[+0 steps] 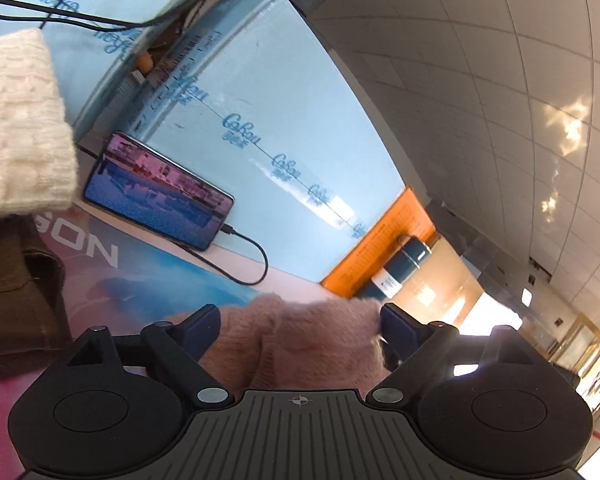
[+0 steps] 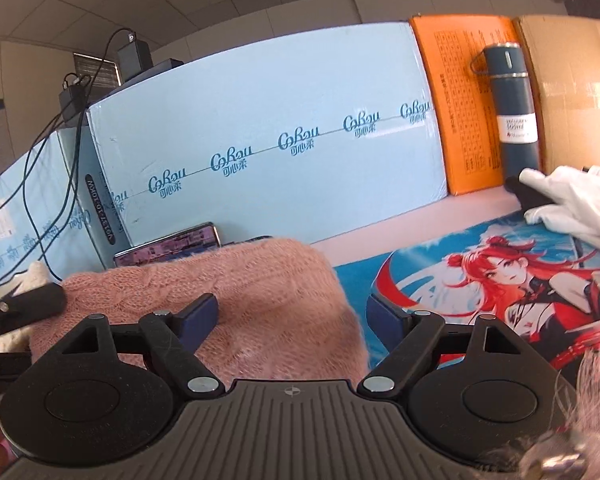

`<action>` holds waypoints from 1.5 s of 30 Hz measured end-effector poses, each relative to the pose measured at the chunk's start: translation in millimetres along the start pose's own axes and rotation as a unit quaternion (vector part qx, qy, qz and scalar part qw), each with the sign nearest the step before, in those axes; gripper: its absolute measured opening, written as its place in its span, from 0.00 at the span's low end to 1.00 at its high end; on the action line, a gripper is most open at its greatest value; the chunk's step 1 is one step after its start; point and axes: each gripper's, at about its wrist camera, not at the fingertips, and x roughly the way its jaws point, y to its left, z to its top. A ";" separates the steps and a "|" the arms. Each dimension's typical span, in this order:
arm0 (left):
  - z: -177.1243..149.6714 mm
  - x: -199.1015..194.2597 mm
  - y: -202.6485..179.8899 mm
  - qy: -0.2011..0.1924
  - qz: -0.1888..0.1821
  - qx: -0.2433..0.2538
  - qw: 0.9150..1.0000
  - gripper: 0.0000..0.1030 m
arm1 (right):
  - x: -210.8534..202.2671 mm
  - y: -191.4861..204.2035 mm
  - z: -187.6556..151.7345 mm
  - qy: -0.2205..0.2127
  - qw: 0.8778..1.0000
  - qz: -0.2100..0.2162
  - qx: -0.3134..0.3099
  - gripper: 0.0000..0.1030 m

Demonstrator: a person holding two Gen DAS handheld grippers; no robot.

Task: Fold clothes
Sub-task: 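Grasp the pink sweater edge with the right gripper and lift it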

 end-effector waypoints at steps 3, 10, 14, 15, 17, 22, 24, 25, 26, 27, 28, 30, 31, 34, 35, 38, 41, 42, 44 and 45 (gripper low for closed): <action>4.0 -3.9 -3.6 -0.009 0.012 0.003 1.000 0.88 | -9.3 0.8 0.7 -0.039 0.999 0.015 -0.015 0.84; 4.0 -10.2 -5.8 -0.023 0.000 0.013 1.000 0.88 | -34.6 34.7 -5.2 -0.019 0.964 0.245 -0.105 0.94; 3.6 -8.9 -5.8 -0.022 -0.006 0.014 1.000 0.89 | -27.9 72.3 -14.9 0.043 0.950 0.263 -0.163 0.95; 3.5 -9.3 -6.4 -0.023 -0.008 0.016 1.000 0.89 | -23.6 78.1 -16.5 0.052 0.953 0.247 -0.167 0.95; 3.9 -10.3 -6.5 -0.027 -0.011 0.015 0.999 0.90 | -15.1 89.9 -19.7 0.070 0.958 0.213 -0.176 0.95; 1.9 -9.3 -9.9 -0.024 -0.008 0.030 0.999 0.91 | 0.0 91.4 -22.5 0.105 0.971 0.150 -0.154 0.94; 0.7 -8.7 -11.8 -0.021 -0.007 0.039 0.999 0.92 | 1.6 85.5 -21.5 0.110 0.975 0.137 -0.139 0.83; 0.2 -8.5 -12.6 -0.019 -0.007 0.043 0.999 0.93 | 0.4 82.9 -20.9 0.107 0.976 0.132 -0.135 0.78; -0.6 -8.2 -13.9 -0.018 -0.005 0.048 0.999 0.93 | -0.9 80.3 -20.2 0.105 0.978 0.127 -0.131 0.66; -1.3 -7.9 -15.1 -0.017 -0.004 0.053 0.998 0.93 | -2.1 77.7 -19.6 0.103 0.979 0.122 -0.126 0.60; -2.2 -7.7 -16.7 -0.016 -0.002 0.059 0.998 0.94 | -3.6 74.6 -18.5 0.100 0.980 0.118 -0.121 0.47; -5.5 -7.6 -23.2 -0.016 0.001 0.085 0.996 0.94 | -7.6 66.4 -14.3 0.094 0.983 0.118 -0.105 0.29; -7.5 -7.6 -27.0 -0.016 0.002 0.100 0.995 0.94 | -8.4 59.5 -10.9 0.093 0.984 0.123 -0.087 0.28; -12.9 -6.8 -38.2 -0.014 0.009 0.141 0.990 0.96 | -14.9 37.3 0.3 0.082 0.986 0.139 -0.036 0.26; -13.1 -6.4 -39.0 -0.013 0.010 0.144 0.989 0.96 | -19.6 30.5 3.7 0.074 0.987 0.137 -0.028 0.26; -11.2 -2.7 -35.9 -0.004 0.030 0.134 0.991 0.96 | -33.0 7.9 14.2 0.045 0.991 0.127 0.000 0.26; -10.2 11.8 -34.3 0.033 0.073 0.132 0.988 0.96 | -42.9 -16.1 26.1 0.023 0.991 0.125 0.033 0.26; -10.8 18.2 -34.5 0.048 0.095 0.136 0.985 0.96 | -45.0 -21.8 29.5 0.013 0.992 0.120 0.037 0.26; -13.1 29.9 -34.6 0.076 0.136 0.146 0.977 0.96 | -50.1 -31.0 34.5 -0.004 0.993 0.109 0.042 0.26; -14.3 35.4 -35.0 0.092 0.152 0.154 0.972 0.96 | -53.1 -36.1 36.6 -0.014 0.994 0.103 0.045 0.26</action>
